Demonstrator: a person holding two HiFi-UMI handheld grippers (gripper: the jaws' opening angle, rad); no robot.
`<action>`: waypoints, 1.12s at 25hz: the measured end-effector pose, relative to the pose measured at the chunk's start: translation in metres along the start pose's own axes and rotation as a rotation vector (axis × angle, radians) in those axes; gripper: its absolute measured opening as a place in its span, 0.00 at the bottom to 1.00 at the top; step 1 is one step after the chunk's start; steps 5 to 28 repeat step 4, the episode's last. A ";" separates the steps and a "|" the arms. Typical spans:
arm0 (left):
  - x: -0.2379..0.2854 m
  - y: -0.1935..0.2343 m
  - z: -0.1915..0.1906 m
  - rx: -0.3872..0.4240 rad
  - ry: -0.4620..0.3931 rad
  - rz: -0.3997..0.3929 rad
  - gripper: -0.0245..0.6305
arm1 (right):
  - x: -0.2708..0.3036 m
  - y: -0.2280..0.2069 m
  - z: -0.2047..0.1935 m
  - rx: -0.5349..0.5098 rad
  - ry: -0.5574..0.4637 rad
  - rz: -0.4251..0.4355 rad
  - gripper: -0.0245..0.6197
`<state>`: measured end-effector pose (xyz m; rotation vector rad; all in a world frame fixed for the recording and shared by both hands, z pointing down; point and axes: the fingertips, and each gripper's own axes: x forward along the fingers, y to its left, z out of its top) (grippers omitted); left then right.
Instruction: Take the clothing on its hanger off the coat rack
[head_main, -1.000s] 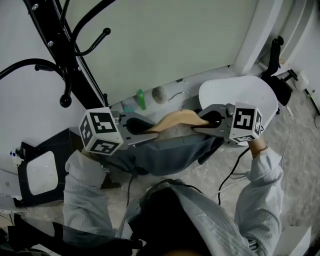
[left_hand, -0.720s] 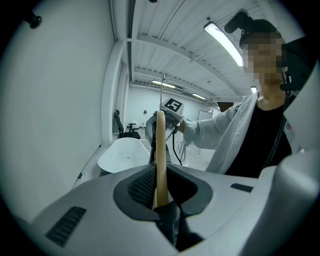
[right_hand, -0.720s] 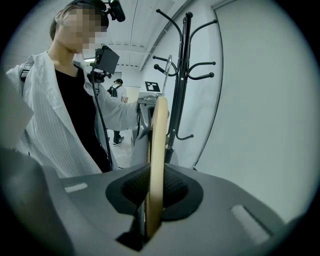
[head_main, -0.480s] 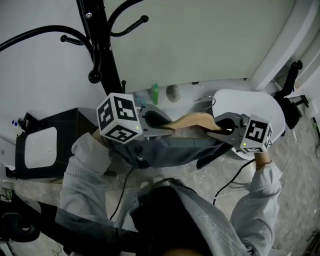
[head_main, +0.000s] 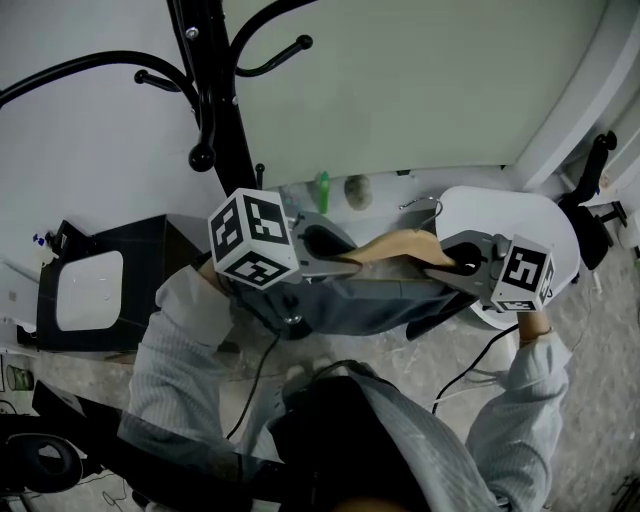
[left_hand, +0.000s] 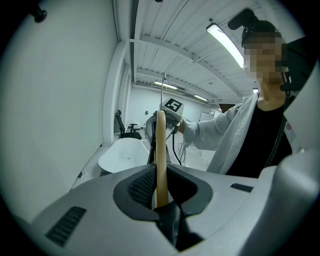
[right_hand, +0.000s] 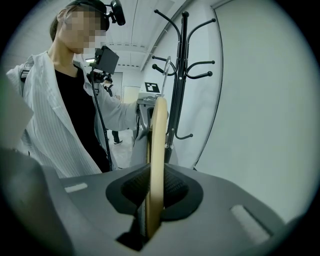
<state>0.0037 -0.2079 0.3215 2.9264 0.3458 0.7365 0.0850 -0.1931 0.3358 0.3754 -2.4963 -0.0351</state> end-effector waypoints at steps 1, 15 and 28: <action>0.000 0.000 0.000 -0.001 0.001 -0.001 0.12 | 0.000 -0.001 0.000 -0.002 -0.001 -0.002 0.10; 0.000 0.001 -0.001 -0.002 0.007 -0.003 0.12 | 0.001 -0.001 0.000 -0.004 -0.004 -0.006 0.10; 0.000 0.001 -0.001 -0.002 0.007 -0.003 0.12 | 0.001 -0.001 0.000 -0.004 -0.004 -0.006 0.10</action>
